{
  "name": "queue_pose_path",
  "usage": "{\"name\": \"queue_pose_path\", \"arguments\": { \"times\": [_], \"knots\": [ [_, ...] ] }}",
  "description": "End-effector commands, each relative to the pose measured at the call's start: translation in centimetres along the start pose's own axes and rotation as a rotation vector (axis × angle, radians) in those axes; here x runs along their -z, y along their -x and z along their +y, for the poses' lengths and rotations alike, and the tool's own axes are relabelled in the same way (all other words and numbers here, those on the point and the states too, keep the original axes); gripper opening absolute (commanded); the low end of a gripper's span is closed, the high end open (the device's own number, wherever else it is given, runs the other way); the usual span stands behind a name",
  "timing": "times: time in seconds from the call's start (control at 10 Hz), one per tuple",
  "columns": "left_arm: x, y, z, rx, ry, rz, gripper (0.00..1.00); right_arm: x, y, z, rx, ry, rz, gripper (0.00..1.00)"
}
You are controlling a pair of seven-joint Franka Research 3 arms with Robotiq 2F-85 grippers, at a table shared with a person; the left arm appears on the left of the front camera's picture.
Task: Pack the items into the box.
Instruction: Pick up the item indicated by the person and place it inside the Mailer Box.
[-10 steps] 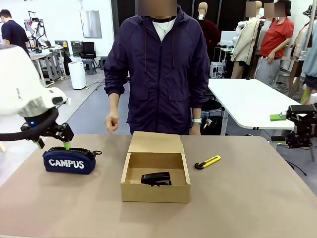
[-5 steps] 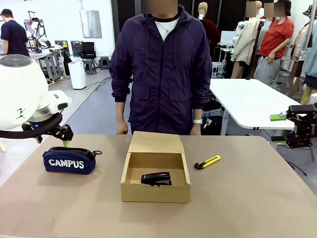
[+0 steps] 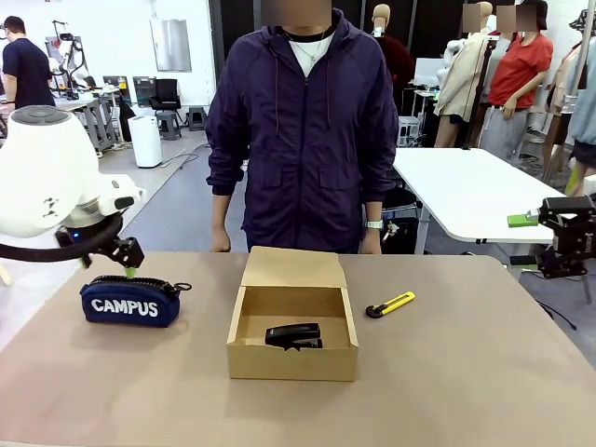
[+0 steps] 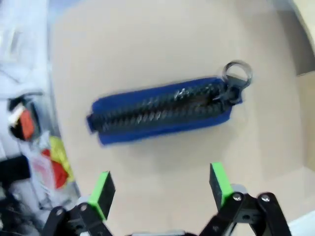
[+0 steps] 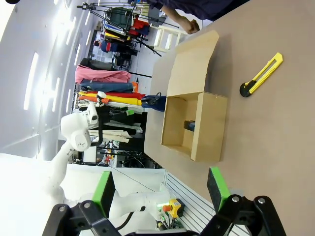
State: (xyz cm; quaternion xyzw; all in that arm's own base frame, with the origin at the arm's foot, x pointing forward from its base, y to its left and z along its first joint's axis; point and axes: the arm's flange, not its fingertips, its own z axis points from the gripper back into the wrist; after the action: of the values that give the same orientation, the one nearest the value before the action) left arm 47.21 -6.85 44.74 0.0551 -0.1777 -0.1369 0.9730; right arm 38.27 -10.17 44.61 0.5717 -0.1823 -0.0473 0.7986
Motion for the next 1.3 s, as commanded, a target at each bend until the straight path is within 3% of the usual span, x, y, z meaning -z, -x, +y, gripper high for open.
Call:
{"name": "queue_pose_path", "arguments": {
  "times": [0.0,0.1,0.2,0.4,0.6,0.7,0.8,0.9,1.2],
  "knots": [
    [0.9,-2.4,1.4,0.383,0.208,-0.090,1.00,-0.3,-0.1,0.1,-0.009,-0.001,0.011,1.00],
    [1.4,-2.4,1.6,0.593,0.303,-0.152,1.00,-0.3,-0.1,0.1,-0.009,-0.001,0.011,1.00],
    [2.1,-2.4,2.0,0.766,0.340,-0.152,1.00,-0.3,-0.1,0.1,-0.009,-0.001,0.011,1.00],
    [3.2,-3.0,2.6,0.953,0.309,-0.068,1.00,-0.3,-0.1,0.1,-0.009,-0.001,0.011,1.00],
    [3.0,-3.8,3.1,1.013,0.215,-0.028,1.00,-0.3,-0.1,0.1,-0.009,-0.001,0.011,1.00],
    [3.3,-4.3,3.3,1.017,0.194,-0.056,1.00,-0.3,-0.1,0.1,-0.009,-0.001,0.011,1.00],
    [3.7,-4.9,3.3,0.870,0.167,-0.079,1.00,-0.3,-0.1,0.1,-0.009,-0.001,0.011,1.00],
    [3.1,-2.9,3.2,1.001,0.249,-0.030,1.00,-0.3,-0.1,0.1,-0.009,-0.001,0.011,1.00],
    [3.5,-3.7,3.7,0.987,0.222,-0.037,1.00,-0.3,-0.1,0.1,-0.009,-0.001,0.011,1.00]
  ]
}}
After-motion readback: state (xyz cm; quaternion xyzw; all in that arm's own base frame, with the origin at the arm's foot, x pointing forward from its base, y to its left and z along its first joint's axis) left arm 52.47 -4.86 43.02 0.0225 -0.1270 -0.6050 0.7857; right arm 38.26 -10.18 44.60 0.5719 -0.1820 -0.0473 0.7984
